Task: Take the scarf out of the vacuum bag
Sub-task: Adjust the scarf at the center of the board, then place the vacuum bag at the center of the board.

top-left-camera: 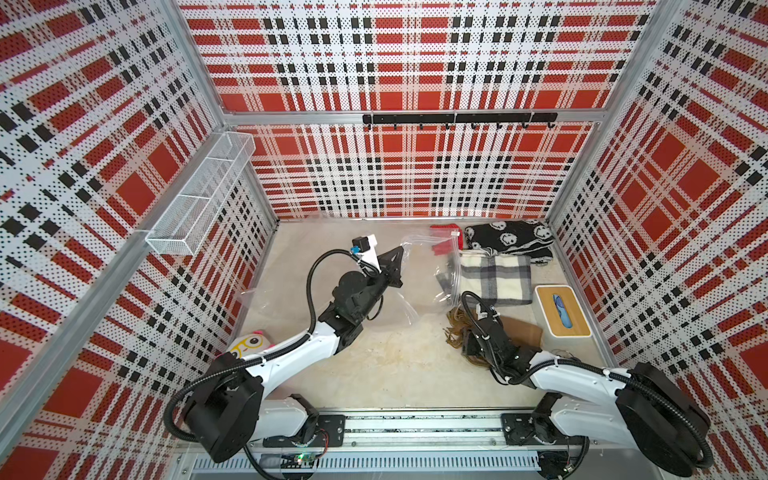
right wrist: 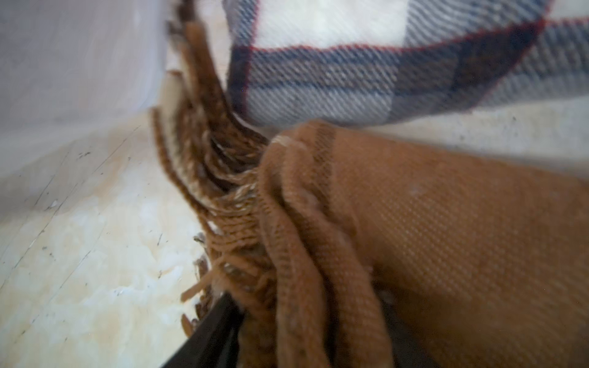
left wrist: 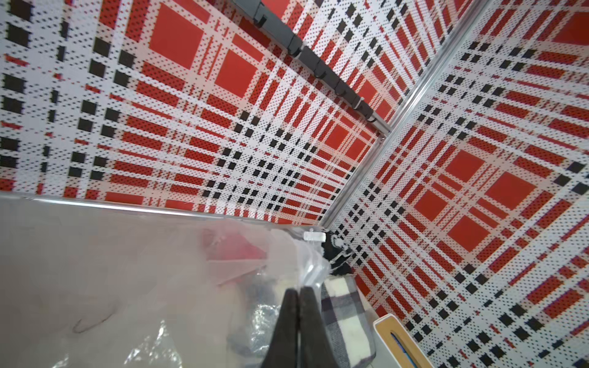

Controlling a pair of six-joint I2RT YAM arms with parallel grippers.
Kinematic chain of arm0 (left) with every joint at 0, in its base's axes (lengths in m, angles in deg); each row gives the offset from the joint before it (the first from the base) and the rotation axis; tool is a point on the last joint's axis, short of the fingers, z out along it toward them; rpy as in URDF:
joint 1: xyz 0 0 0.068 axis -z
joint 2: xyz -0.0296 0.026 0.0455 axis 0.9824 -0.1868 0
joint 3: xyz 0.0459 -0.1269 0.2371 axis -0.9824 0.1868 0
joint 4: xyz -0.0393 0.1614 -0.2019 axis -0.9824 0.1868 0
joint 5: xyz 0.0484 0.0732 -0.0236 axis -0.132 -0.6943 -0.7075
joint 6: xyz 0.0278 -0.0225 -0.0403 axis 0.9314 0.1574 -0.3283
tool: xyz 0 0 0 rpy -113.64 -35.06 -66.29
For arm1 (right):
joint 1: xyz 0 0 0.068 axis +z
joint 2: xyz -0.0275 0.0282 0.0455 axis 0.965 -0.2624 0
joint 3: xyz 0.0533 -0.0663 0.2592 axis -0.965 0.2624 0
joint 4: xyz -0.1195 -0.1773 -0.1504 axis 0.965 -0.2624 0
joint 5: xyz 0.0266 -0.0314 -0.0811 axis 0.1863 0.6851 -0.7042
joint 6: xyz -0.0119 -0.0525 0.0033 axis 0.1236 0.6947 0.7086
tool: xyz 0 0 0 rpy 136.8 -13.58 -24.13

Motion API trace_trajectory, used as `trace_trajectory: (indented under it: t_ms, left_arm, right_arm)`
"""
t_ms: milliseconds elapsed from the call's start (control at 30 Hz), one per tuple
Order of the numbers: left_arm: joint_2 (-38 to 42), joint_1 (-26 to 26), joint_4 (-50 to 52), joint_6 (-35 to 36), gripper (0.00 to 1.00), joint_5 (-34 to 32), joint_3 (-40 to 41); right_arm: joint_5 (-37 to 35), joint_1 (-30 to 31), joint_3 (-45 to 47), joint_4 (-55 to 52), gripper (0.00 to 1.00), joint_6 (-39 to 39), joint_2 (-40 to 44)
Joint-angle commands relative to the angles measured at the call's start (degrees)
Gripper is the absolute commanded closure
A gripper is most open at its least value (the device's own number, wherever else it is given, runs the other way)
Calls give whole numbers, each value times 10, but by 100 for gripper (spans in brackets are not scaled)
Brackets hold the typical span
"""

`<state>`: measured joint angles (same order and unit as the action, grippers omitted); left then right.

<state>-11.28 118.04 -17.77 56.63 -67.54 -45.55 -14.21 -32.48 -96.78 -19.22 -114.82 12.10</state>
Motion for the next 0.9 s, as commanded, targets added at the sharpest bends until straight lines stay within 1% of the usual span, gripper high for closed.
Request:
trace_trajectory:
  t_ms: [0,33,100,200,300,367,400,533,633,700,767,833,867]
  left_arm:
    - [-17,34,2,21,100,-10,-24]
    - [-20,42,3,25,100,-20,-26]
    - [-30,55,7,34,100,-49,-27]
    - [-45,56,9,34,100,-83,-16]
    - [-74,63,8,30,100,-78,-9]
    - [-95,77,4,33,100,-78,-9]
    - [-106,86,3,34,98,-79,-13]
    - [-133,112,4,41,88,-91,-25]
    - [-143,125,8,46,77,-106,-24]
    - [-150,141,19,56,66,-126,-24]
    - [-157,160,25,62,52,-128,-19]
    - [-158,174,23,62,42,-124,-13]
    - [-158,181,23,63,39,-125,-10]
  right_arm:
    - [27,-3,21,44,26,4,31]
    - [26,-2,22,45,23,4,41]
    - [26,-2,18,40,19,5,60]
    - [28,-3,21,35,17,4,76]
    - [14,-3,33,42,16,4,97]
    - [5,-4,32,34,14,8,114]
    - [2,-3,26,23,14,10,121]
    - [-2,-6,-1,-7,9,21,149]
    - [-13,-12,-17,-17,5,25,175]
    - [-15,-18,-27,-24,4,29,193]
    - [-20,-29,-45,-42,2,35,204]
    - [-11,-52,-60,-49,0,44,205]
    - [8,-72,-64,-40,0,47,204]
